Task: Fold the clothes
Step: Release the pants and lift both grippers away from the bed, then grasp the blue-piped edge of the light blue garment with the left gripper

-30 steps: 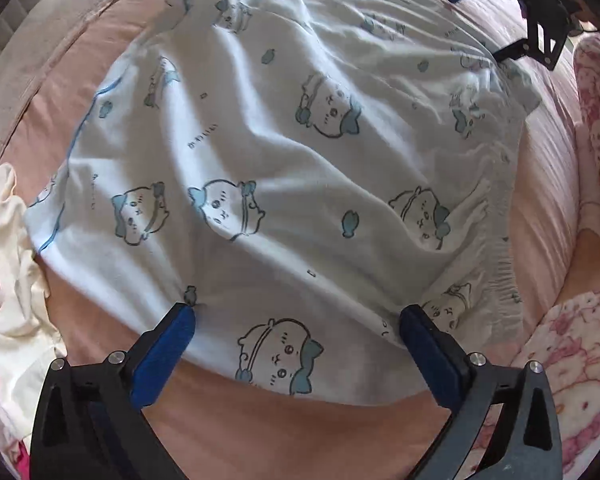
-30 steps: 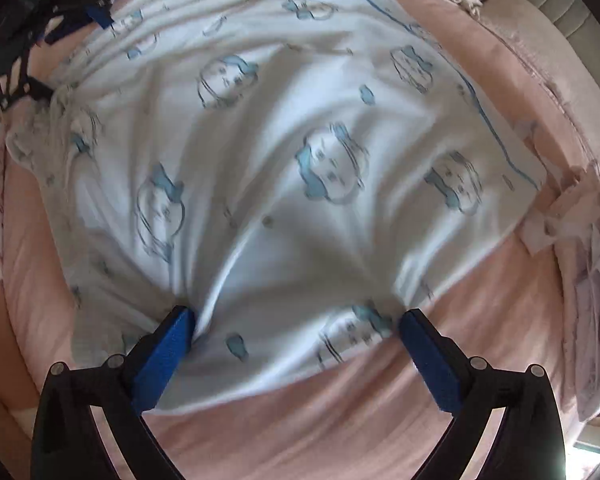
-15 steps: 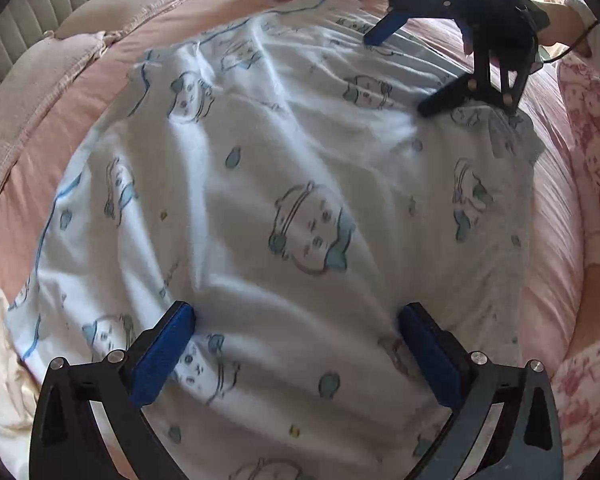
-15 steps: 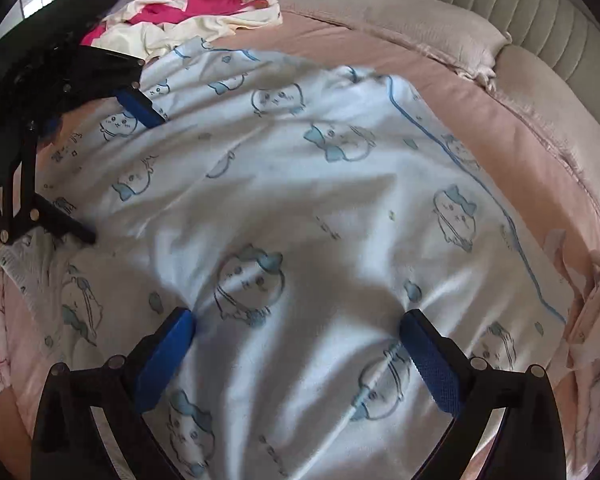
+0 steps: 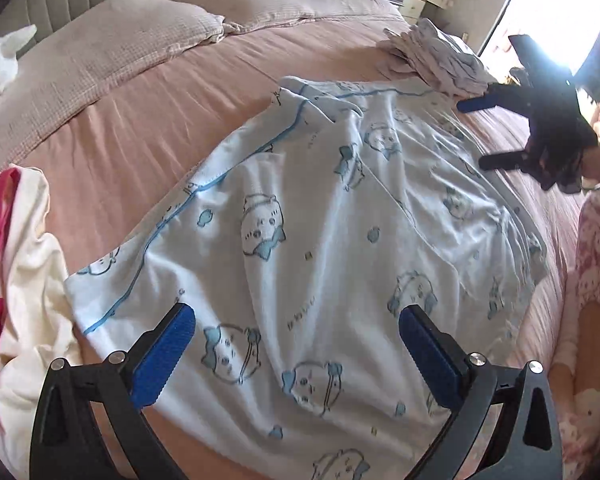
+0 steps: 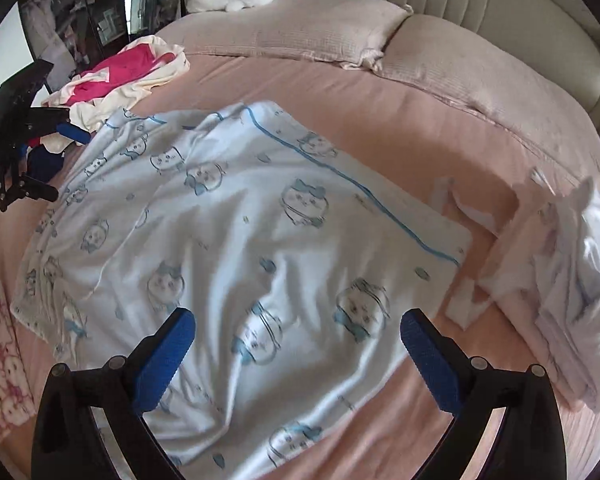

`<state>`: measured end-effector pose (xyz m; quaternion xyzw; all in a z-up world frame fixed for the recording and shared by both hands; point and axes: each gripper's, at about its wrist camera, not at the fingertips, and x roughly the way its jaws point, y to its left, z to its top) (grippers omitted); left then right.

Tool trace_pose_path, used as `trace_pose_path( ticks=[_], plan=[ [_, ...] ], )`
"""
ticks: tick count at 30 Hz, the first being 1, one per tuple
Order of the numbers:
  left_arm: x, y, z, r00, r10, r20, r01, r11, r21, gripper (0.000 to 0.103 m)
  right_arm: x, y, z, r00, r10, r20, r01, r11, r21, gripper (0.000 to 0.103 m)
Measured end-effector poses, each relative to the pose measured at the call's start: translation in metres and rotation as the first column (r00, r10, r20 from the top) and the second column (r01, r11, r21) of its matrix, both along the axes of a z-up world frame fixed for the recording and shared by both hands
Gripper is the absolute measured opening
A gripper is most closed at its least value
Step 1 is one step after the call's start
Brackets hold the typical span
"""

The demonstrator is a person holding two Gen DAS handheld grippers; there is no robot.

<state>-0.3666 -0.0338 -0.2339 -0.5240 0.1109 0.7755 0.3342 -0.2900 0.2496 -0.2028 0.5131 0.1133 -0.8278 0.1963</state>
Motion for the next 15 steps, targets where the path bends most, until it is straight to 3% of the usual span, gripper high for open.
trace_pose_path(
  ticks=[5,11,13,15],
  plan=[
    [-0.017,-0.016,0.013,0.992,0.118,0.041,-0.12,0.992,0.051,0.103,-0.044,-0.071,-0.003,0.997,0.043,-0.064,-0.043,0.999,0.002,0.103],
    [-0.011,-0.071,0.021,0.978,0.197,0.062,-0.202,0.974,0.103,0.103,-0.125,-0.128,0.0,0.991,-0.008,-0.137,0.034,0.982,0.187,0.103],
    [-0.017,-0.09,0.017,0.964,0.253,0.087,-0.263,0.956,0.133,0.103,-0.145,-0.134,-0.006,0.997,0.03,-0.065,-0.017,0.98,0.199,0.103],
    [-0.018,-0.095,0.014,0.965,0.256,0.057,-0.261,0.955,0.139,0.099,-0.16,-0.141,-0.018,0.995,0.097,0.034,-0.102,0.975,0.199,0.102]
  ],
)
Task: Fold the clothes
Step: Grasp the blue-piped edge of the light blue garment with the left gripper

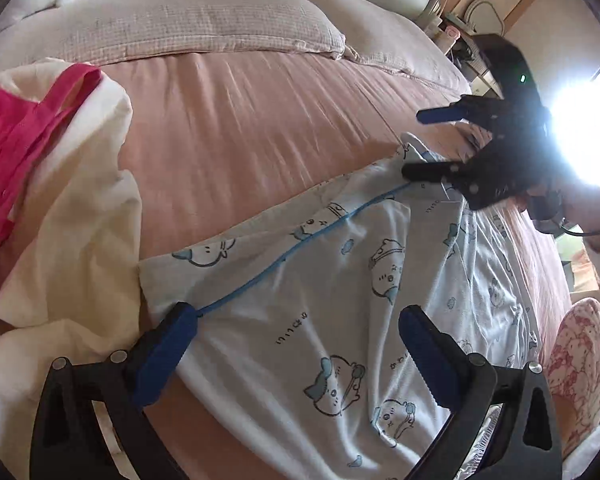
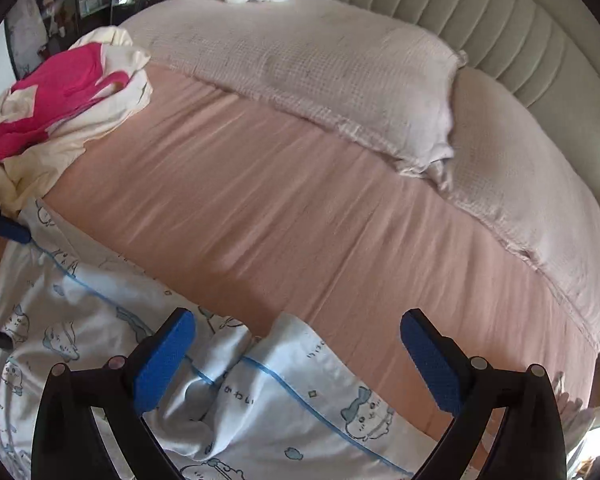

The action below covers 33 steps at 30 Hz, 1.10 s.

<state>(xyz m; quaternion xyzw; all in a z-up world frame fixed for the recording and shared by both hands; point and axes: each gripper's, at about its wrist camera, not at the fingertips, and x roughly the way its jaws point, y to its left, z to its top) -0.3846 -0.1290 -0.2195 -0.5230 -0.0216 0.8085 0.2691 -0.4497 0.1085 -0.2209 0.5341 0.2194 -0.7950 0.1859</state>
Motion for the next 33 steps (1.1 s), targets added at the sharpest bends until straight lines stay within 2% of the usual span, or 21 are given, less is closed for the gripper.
trace_pose_path(
  ticks=[1,2,4,6,7,9,11,12,14,15,17,19,21,23,24,25,26,27,30,33],
  plan=[
    [-0.001,0.0,0.0,1.0,0.001,-0.02,-0.002,1.0,-0.019,0.09,0.0,-0.006,-0.011,0.998,0.059,0.02,-0.059,0.997,0.051,0.102],
    [0.0,0.004,0.002,0.999,0.0,-0.044,-0.002,0.999,-0.052,0.087,0.003,-0.013,-0.023,0.993,0.115,0.013,-0.116,0.984,0.135,0.102],
    [0.002,0.005,0.013,0.998,-0.011,-0.064,0.011,1.0,0.003,0.087,0.005,-0.021,-0.028,0.982,0.186,-0.042,-0.176,0.968,0.179,0.102],
    [0.002,0.008,0.023,0.996,-0.033,-0.079,0.043,0.991,0.13,0.088,0.003,-0.025,-0.023,0.975,0.179,-0.134,-0.145,0.962,0.231,0.102],
    [0.001,0.013,0.026,0.995,-0.032,-0.094,0.043,0.992,0.116,0.088,0.006,-0.028,-0.02,0.963,0.19,-0.19,-0.141,0.96,0.243,0.102],
    [-0.007,0.019,0.028,0.991,-0.003,-0.132,0.011,0.998,0.059,0.088,0.013,-0.032,-0.01,0.949,0.184,-0.255,-0.138,0.972,0.187,0.102],
    [-0.023,0.016,0.024,0.99,0.049,-0.131,-0.053,0.998,-0.029,0.088,0.016,-0.033,-0.005,0.962,0.164,-0.217,-0.151,0.985,0.077,0.102],
    [-0.031,0.012,0.022,0.992,0.057,-0.112,-0.068,0.993,-0.094,0.087,0.018,-0.034,-0.007,0.967,0.158,-0.201,-0.149,0.987,0.06,0.102],
    [-0.04,0.008,0.019,0.997,0.008,-0.072,-0.022,0.981,-0.192,0.062,0.019,-0.039,-0.018,0.969,0.172,-0.179,-0.149,0.979,0.137,0.102],
    [-0.038,0.008,0.021,0.996,-0.049,-0.076,0.03,0.974,-0.226,0.049,0.02,-0.039,-0.022,0.969,0.186,-0.164,-0.159,0.974,0.163,0.102],
    [-0.034,0.009,0.025,0.985,-0.159,-0.073,0.132,0.947,-0.292,0.049,0.024,-0.037,-0.025,0.967,0.214,-0.141,-0.189,0.967,0.174,0.102],
    [-0.029,0.013,0.024,0.968,-0.25,-0.031,0.225,0.912,-0.342,0.049,0.027,-0.032,-0.019,0.962,0.223,-0.154,-0.202,0.969,0.143,0.102],
    [-0.025,0.015,0.019,0.952,-0.306,-0.001,0.282,0.879,-0.383,0.049,0.021,-0.03,-0.013,0.969,0.208,-0.131,-0.201,0.978,0.064,0.102],
    [-0.024,0.019,0.014,0.942,-0.335,0.009,0.31,0.862,-0.402,0.045,0.011,-0.031,-0.009,0.98,0.184,-0.074,-0.187,0.981,-0.047,0.102],
    [-0.025,0.021,0.013,0.942,-0.337,0.009,0.312,0.862,-0.399,0.031,0.006,-0.033,-0.008,0.982,0.182,-0.049,-0.186,0.978,-0.094,0.098],
    [-0.025,0.022,0.012,0.941,-0.338,0.008,0.314,0.864,-0.395,0.021,0.001,-0.037,-0.007,0.982,0.188,-0.028,-0.19,0.973,-0.135,0.072],
    [-0.024,0.024,0.012,0.941,-0.339,0.006,0.315,0.867,-0.386,0.018,-0.003,-0.041,-0.009,0.981,0.195,-0.011,-0.195,0.969,-0.153,0.051],
    [-0.023,0.026,0.012,0.94,-0.341,0.004,0.317,0.87,-0.378,0.015,-0.007,-0.046,-0.012,0.98,0.199,-0.003,-0.198,0.97,-0.139,0.023],
    [-0.013,0.027,0.016,0.934,-0.356,-0.02,0.324,0.87,-0.371,0.012,-0.004,-0.057,-0.024,0.969,0.245,0.04,-0.239,0.964,-0.118,0.005],
    [-0.002,0.022,0.027,0.935,-0.35,-0.058,0.309,0.884,-0.352,0.011,0.008,-0.062,-0.023,0.952,0.305,0.039,-0.3,0.95,-0.089,0.004]
  ],
)
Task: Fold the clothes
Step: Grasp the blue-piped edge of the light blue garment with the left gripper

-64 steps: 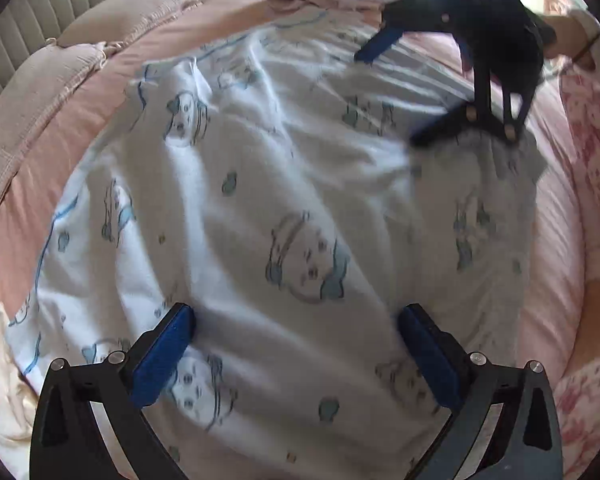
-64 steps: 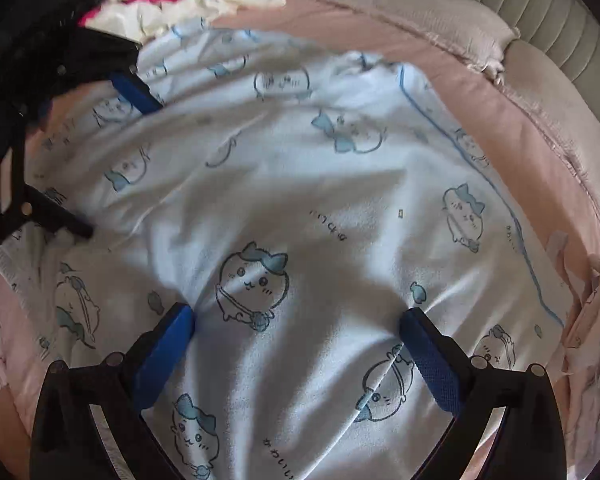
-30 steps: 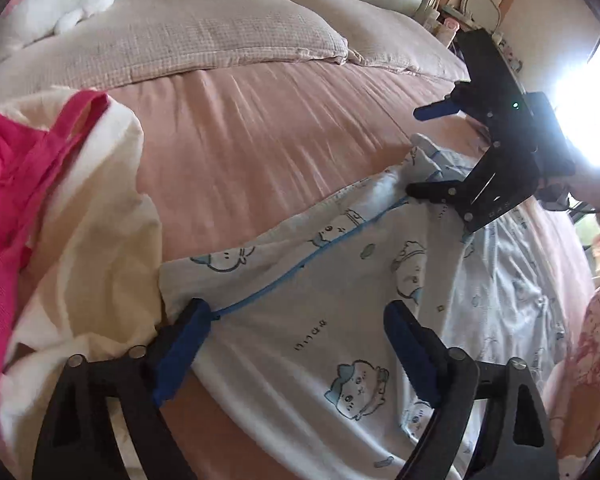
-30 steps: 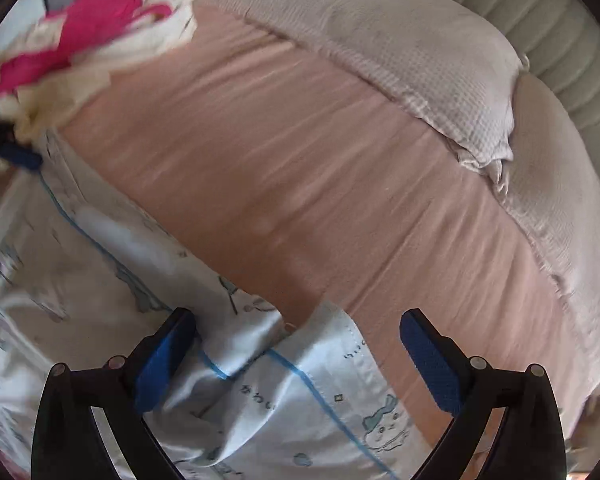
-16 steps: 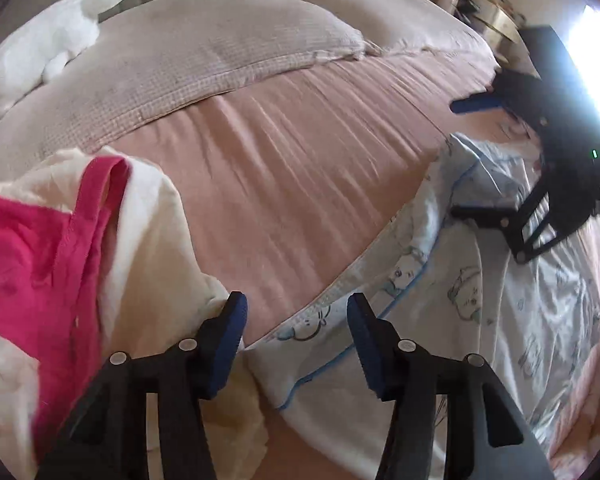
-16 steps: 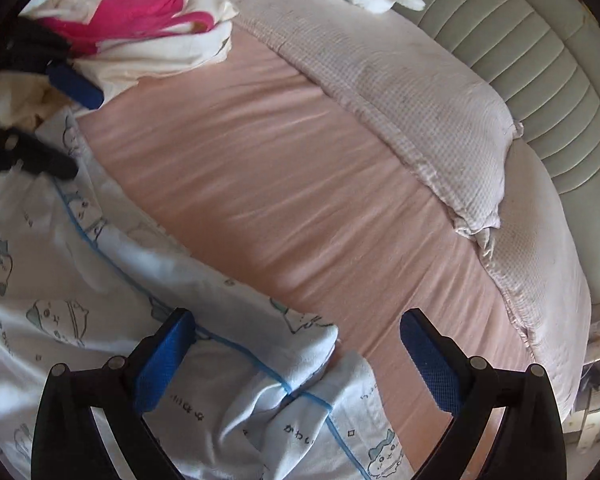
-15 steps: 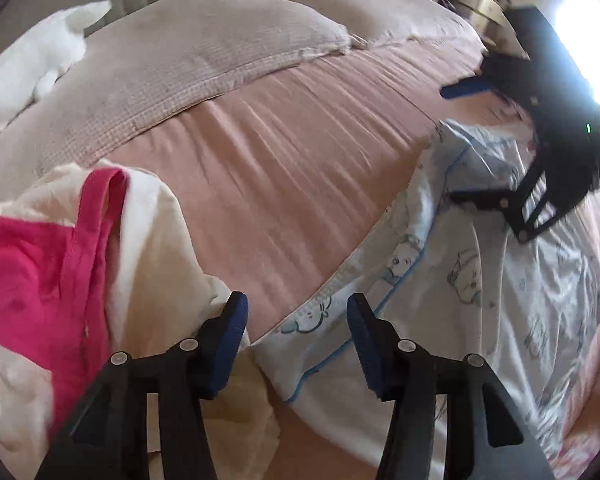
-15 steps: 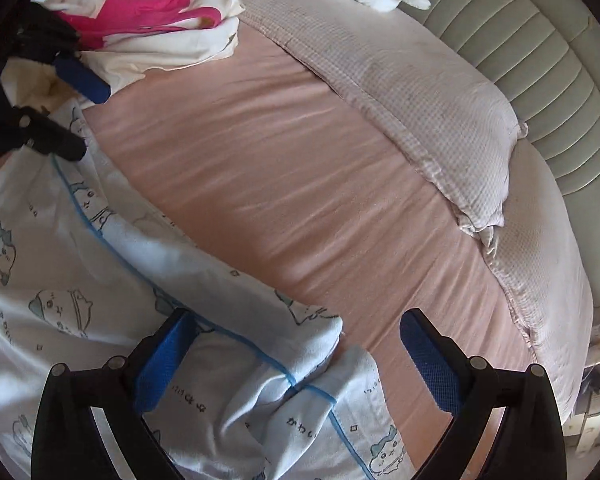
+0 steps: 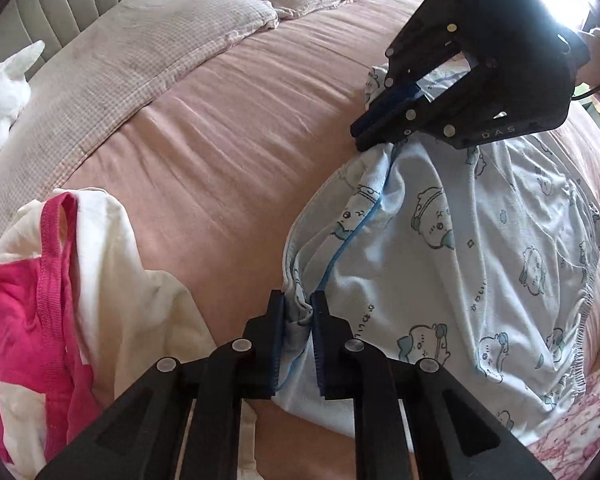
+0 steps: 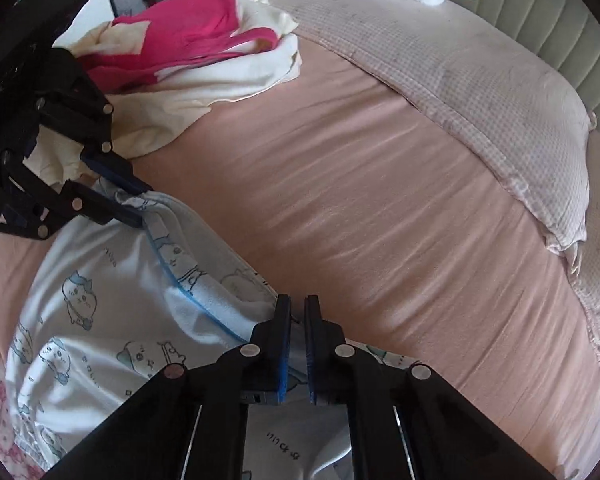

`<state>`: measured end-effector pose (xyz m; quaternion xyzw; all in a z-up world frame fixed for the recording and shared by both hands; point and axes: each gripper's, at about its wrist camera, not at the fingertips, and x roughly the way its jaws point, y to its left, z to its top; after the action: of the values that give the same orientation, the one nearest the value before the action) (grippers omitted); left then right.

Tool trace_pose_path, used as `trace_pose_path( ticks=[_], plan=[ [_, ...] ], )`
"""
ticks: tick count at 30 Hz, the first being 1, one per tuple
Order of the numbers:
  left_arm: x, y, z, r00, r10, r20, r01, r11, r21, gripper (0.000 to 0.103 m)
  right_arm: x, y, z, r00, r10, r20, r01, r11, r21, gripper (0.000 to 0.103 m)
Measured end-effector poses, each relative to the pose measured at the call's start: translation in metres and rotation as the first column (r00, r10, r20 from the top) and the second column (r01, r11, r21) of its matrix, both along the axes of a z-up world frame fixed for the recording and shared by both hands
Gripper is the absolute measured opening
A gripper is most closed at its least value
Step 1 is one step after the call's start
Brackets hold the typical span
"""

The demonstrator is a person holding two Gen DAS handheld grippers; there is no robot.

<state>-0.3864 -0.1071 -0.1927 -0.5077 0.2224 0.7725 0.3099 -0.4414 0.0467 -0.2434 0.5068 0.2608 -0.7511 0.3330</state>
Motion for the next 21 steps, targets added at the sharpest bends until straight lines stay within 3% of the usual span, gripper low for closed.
trace_pose_path(
  ticks=[7,9,12,14,16,18,21],
  plan=[
    [0.028,-0.001,0.016,0.998,-0.033,-0.049,0.033,0.999,0.003,0.011,0.014,0.015,0.025,0.999,0.023,-0.044,-0.024,1.0,-0.019,0.004],
    [0.036,-0.002,0.019,0.996,-0.046,-0.073,0.046,0.999,0.007,0.011,0.013,0.014,0.025,0.999,0.032,-0.006,-0.033,0.999,-0.041,0.004],
    [0.034,-0.004,0.024,0.99,-0.004,-0.141,0.0,1.0,-0.027,0.013,0.018,0.003,0.021,0.998,0.063,-0.006,-0.063,0.997,-0.035,0.006],
    [0.026,-0.01,0.024,0.984,0.061,-0.169,-0.071,0.996,-0.056,0.013,0.022,-0.008,0.017,0.996,0.088,0.0,-0.088,0.996,-0.018,0.016],
    [0.016,-0.018,0.024,0.982,0.103,-0.158,-0.11,0.993,-0.036,0.013,0.025,-0.017,0.01,0.996,0.09,-0.003,-0.09,0.996,-0.001,0.042],
    [0.012,-0.017,0.024,0.988,0.087,-0.127,-0.089,0.996,-0.013,0.013,0.024,-0.021,0.002,0.997,0.08,0.009,-0.08,0.997,0.015,0.046],
    [0.008,-0.007,0.024,0.997,0.024,-0.07,-0.023,1.0,0.018,0.013,0.02,-0.019,0.007,0.996,0.073,0.049,-0.07,0.996,-0.053,0.045]
  ],
)
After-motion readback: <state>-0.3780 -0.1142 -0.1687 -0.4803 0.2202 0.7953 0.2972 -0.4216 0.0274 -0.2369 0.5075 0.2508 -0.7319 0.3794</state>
